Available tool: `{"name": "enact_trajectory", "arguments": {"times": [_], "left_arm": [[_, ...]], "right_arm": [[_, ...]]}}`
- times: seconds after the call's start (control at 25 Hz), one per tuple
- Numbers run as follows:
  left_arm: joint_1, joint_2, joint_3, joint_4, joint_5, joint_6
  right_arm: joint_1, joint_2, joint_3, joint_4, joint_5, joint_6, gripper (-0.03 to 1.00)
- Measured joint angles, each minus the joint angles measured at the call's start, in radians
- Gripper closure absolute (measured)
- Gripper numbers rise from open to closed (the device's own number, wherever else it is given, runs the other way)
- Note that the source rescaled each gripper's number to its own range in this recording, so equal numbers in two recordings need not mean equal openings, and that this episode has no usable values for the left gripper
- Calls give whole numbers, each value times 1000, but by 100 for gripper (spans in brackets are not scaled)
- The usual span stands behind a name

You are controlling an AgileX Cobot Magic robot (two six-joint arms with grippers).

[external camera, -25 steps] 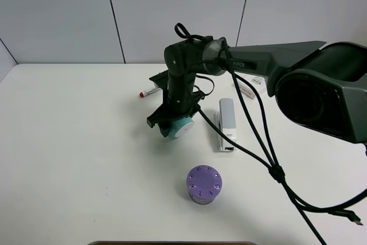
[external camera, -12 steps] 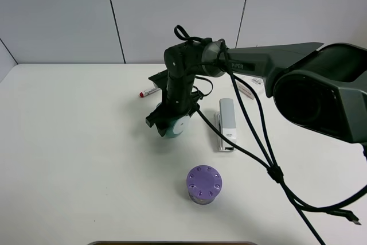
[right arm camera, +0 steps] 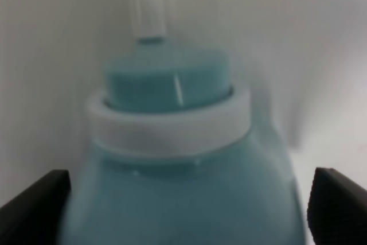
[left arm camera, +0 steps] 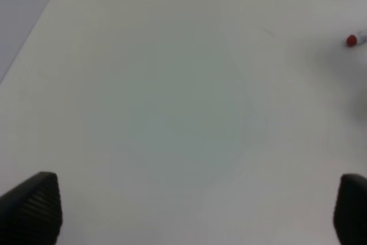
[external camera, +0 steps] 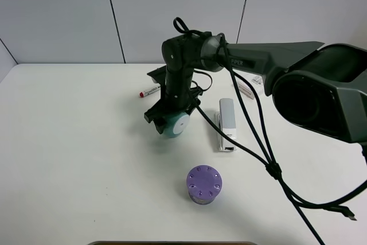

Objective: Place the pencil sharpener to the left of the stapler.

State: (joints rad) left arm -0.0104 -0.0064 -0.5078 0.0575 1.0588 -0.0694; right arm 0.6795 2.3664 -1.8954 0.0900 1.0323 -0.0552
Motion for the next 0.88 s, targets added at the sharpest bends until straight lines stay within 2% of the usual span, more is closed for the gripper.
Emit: {"name": "enact_trajectory", "arguments": {"times": [0.28, 0.4, 0.88], "left_arm": [[0, 0, 0, 0, 0, 0], [0, 0, 0, 0, 0, 0], [0, 0, 0, 0, 0, 0]], "right_arm": [[0, -1, -218, 1, 165, 0, 18], [0, -8, -283, 1, 173, 0, 18], [0, -195, -293, -2, 188, 0, 18]]}}
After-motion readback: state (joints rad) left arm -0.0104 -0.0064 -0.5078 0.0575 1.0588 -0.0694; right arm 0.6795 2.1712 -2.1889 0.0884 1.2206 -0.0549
